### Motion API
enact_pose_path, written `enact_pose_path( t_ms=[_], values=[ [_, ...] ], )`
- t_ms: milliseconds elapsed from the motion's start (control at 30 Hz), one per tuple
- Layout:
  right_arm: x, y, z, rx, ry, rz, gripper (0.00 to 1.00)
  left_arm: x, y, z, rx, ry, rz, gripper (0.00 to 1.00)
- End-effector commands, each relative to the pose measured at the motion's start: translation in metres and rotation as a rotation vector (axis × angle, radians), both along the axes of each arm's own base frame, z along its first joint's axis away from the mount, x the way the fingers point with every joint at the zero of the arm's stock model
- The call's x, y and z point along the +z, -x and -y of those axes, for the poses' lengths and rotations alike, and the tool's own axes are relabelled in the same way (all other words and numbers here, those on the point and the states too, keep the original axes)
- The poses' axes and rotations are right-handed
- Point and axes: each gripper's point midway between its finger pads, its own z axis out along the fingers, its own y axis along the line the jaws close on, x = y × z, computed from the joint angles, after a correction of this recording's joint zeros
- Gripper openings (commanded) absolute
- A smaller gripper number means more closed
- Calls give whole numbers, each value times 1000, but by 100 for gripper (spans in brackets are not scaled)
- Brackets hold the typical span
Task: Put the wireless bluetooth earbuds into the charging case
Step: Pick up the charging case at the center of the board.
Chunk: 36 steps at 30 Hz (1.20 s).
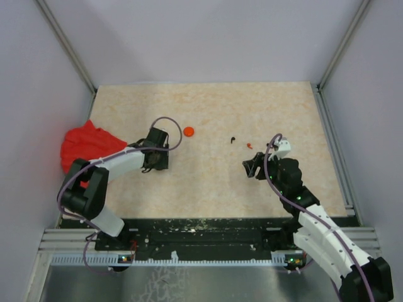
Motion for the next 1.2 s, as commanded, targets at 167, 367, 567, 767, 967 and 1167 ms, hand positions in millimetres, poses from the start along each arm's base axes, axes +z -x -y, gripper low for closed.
enact_pose_path(
  t_ms=[167,367,567,767,967,1167],
  values=[
    [23,0,-31,163,-28,14,63,31,-3,77,-279,85,242,47],
    [27,4,-52,281,-52,-51,62,61,22,130,-532,137,447,47],
    [48,7,-69,358,-109,-70,61,91,41,165,-730,188,620,47],
    [61,10,-87,417,-140,-89,60,108,57,189,-888,207,732,47],
    [64,10,-114,459,-143,-107,60,118,75,204,-1015,245,808,46],
    [57,12,-141,512,-125,-148,59,125,91,211,-1079,289,846,46]
  ],
)
